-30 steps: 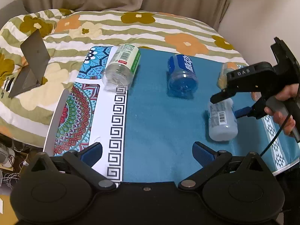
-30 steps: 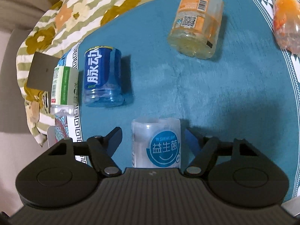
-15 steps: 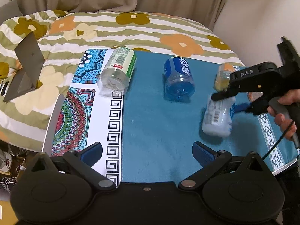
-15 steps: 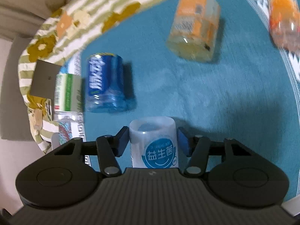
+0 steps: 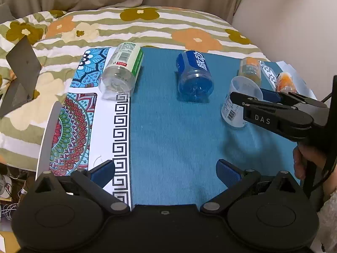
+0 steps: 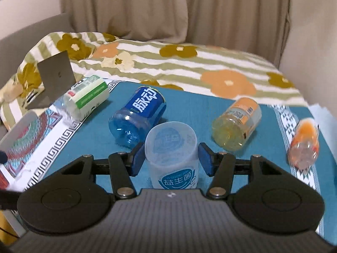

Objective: Flip cup upright

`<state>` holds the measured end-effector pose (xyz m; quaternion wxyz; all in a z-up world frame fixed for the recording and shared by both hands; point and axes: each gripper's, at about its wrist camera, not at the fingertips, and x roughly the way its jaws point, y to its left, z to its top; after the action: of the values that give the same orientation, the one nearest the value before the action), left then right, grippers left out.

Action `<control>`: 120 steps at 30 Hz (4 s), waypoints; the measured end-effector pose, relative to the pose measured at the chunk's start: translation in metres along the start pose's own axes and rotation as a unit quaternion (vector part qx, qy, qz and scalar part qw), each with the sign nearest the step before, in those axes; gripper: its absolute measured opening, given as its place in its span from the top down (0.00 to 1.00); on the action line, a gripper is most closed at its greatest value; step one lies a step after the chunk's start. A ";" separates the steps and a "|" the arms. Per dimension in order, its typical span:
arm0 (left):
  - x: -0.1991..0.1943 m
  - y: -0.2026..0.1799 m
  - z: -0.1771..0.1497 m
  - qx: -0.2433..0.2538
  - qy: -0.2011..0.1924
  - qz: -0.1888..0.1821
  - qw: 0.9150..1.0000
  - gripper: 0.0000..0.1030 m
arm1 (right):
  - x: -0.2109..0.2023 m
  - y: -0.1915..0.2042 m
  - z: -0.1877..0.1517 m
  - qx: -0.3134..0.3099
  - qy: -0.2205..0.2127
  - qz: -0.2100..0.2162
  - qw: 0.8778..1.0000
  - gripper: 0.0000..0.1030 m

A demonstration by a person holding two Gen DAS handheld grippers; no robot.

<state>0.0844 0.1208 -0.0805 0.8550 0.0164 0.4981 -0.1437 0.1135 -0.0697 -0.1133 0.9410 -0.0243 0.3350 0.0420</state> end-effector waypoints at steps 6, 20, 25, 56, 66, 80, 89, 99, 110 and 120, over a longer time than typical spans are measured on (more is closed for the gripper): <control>0.003 -0.004 -0.001 0.001 0.004 -0.002 1.000 0.00 | -0.004 -0.006 -0.008 0.025 -0.008 0.008 1.000 0.32; 0.000 -0.009 -0.004 -0.001 0.002 0.005 1.000 0.00 | -0.006 -0.012 -0.009 0.036 -0.001 0.020 0.999 0.29; -0.007 -0.013 -0.001 -0.003 -0.006 0.011 1.000 0.00 | -0.007 -0.013 -0.006 0.041 0.009 0.021 0.999 0.00; -0.103 -0.080 -0.010 0.015 -0.137 0.070 0.988 0.00 | -0.182 -0.070 0.013 0.075 0.093 -0.072 0.990 0.00; -0.106 -0.083 -0.013 0.017 -0.147 0.073 0.986 0.00 | -0.185 -0.068 0.009 0.078 0.091 -0.070 0.990 0.00; -0.108 -0.085 -0.013 0.022 -0.149 0.076 0.986 0.00 | -0.185 -0.068 0.009 0.082 0.090 -0.069 0.990 0.00; -0.109 -0.087 -0.014 0.026 -0.149 0.077 0.985 0.00 | -0.185 -0.068 0.009 0.082 0.090 -0.069 0.990 0.00; -0.112 -0.089 -0.017 0.028 -0.151 0.077 0.985 0.00 | -0.187 -0.066 0.009 0.084 0.087 -0.067 0.990 0.00; -0.117 -0.091 -0.017 0.030 -0.153 0.078 0.985 0.00 | -0.191 -0.062 0.011 0.085 0.085 -0.066 0.990 0.00; -0.116 -0.093 -0.015 0.031 -0.154 0.086 0.984 0.00 | -0.191 -0.064 0.010 0.085 0.085 -0.067 0.990 0.00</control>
<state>-0.0064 0.0606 0.0222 0.9296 0.0636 0.3526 -0.0860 -0.0222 -0.1443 0.0163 0.9084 0.0300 0.4139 -0.0518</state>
